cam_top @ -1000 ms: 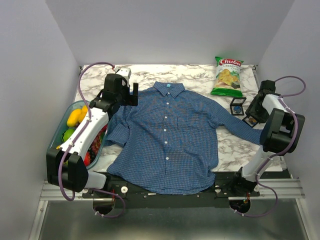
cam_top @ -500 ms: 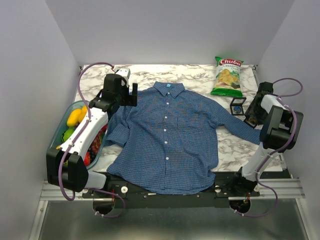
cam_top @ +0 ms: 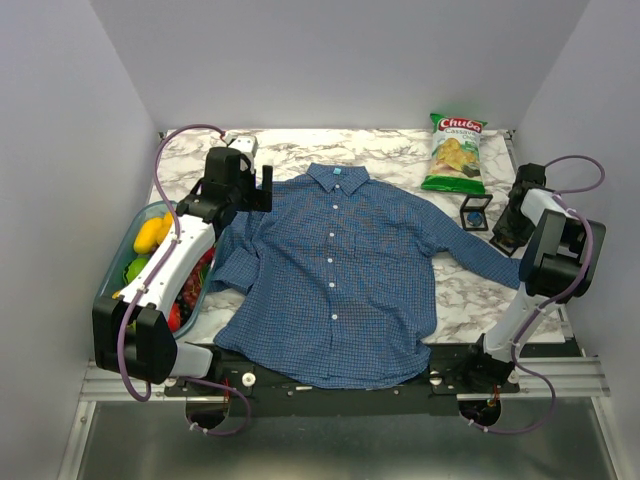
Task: Pin the brooch onto the clothing
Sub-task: Pick up the brooch from the brooch box.
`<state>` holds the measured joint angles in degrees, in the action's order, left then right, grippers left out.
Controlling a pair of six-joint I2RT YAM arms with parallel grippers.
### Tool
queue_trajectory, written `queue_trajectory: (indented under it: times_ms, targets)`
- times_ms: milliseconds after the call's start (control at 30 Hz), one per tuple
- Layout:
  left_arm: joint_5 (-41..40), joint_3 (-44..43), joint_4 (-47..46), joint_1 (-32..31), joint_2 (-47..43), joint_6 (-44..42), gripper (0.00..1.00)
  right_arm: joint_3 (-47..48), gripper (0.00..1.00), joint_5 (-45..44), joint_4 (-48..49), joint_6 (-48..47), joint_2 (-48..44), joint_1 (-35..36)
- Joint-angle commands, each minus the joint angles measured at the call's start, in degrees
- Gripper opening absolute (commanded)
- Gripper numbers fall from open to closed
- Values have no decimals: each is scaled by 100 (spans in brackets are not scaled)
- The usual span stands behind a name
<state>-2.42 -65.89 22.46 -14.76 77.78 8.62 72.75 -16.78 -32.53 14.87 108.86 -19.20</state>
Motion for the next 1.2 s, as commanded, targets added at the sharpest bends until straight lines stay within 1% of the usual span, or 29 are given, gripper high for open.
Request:
queue_trajectory:
  times_ms: [0,133,300,500,733,833,900,933,967,1000,1067,1100,1133,1167]
  targets:
    - [145,-196,13,61,9,17,99,-112,29,16,142,-55,-39,-31]
    - [180,-205,22,70,18,52,99,-209,27,262,168,-28,-294,-31]
    - [233,-214,22,79,36,69,99,-384,26,324,160,24,-637,-31]
    - [242,-214,22,97,62,104,99,-691,24,771,238,33,-997,4]
    - [452,-196,-13,97,123,184,99,-1017,24,1132,195,139,-1410,478]
    - [610,-188,-48,97,132,219,99,-1140,24,1185,116,182,-1578,864]
    - [750,-153,-119,97,132,254,99,-1158,24,1238,-6,226,-1727,1286]
    - [943,-144,-145,97,132,263,99,-1149,24,1290,-42,253,-1771,1444]
    - [1084,-135,-215,97,132,324,99,-1123,24,1369,-95,288,-1867,1776]
    - [1207,-117,-250,97,124,359,99,-1114,24,1457,-95,297,-1929,1901]
    - [1664,-82,-399,97,89,456,99,-1088,24,1633,-121,297,-2026,2497]
    - [1831,-30,-461,88,80,587,99,-1079,24,1642,-113,306,-2122,2674]
    - [2041,-3,-531,96,71,649,99,-1053,24,1860,-113,306,-2175,2833]
    - [2409,32,-697,70,71,719,99,-1052,24,2019,-95,306,-2219,3165]
